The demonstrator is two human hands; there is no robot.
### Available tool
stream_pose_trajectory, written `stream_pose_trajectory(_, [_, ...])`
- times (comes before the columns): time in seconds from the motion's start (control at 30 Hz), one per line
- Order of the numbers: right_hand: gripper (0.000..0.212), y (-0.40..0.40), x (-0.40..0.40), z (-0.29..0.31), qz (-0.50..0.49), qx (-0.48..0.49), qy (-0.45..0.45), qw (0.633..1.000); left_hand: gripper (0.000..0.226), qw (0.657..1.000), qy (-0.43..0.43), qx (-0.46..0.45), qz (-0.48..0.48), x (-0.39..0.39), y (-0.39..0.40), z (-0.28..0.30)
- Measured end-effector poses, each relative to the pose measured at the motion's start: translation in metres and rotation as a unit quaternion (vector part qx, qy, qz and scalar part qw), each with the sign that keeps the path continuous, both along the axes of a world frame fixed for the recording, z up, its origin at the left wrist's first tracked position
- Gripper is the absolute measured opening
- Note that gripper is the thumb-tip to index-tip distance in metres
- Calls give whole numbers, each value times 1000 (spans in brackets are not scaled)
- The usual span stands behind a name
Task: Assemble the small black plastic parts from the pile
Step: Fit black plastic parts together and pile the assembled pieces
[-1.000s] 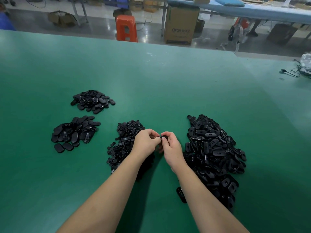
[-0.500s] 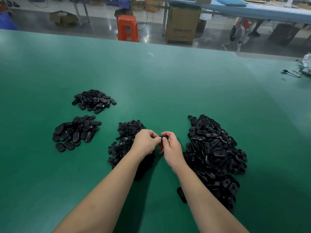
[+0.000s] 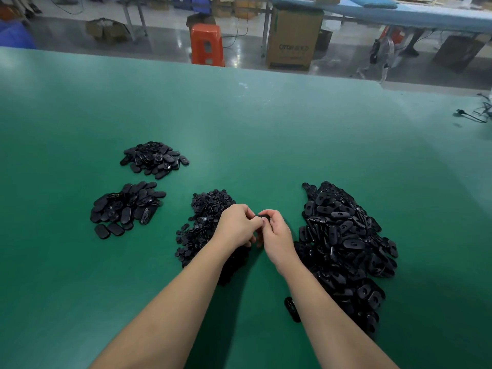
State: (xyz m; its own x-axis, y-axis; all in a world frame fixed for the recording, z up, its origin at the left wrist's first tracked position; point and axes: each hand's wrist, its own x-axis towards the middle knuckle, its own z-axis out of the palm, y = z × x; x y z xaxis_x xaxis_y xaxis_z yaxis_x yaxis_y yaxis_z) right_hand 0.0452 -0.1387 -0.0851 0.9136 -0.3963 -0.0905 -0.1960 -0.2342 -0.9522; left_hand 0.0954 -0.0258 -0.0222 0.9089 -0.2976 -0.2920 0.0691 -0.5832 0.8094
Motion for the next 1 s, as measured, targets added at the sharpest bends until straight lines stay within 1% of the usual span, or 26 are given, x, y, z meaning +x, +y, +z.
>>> stream_pose_trajectory(0.2, [16,1,0,4,1,46,2,999,18,1000,-12,20,-13,0,-2,-1])
stream_pose_trajectory(0.43, [19,1,-1,3,-1,34,-1,999,16,999,-23,20,-20,1,3,-2])
stream_pose_trajectory(0.57, [15,1,-1,2,-8,17,-9,1000,12,998,-47,31,-33,2,8,-3])
stream_pose_trajectory(0.83, [14,2,0,0,2,-3,-10,1000,15,996,-60,46,-40,0,13,-3])
stream_pose_trajectory(1.0, [21,3,0,2,3,4,-1,1000,12,995,-84,43,-32,1,13,-4])
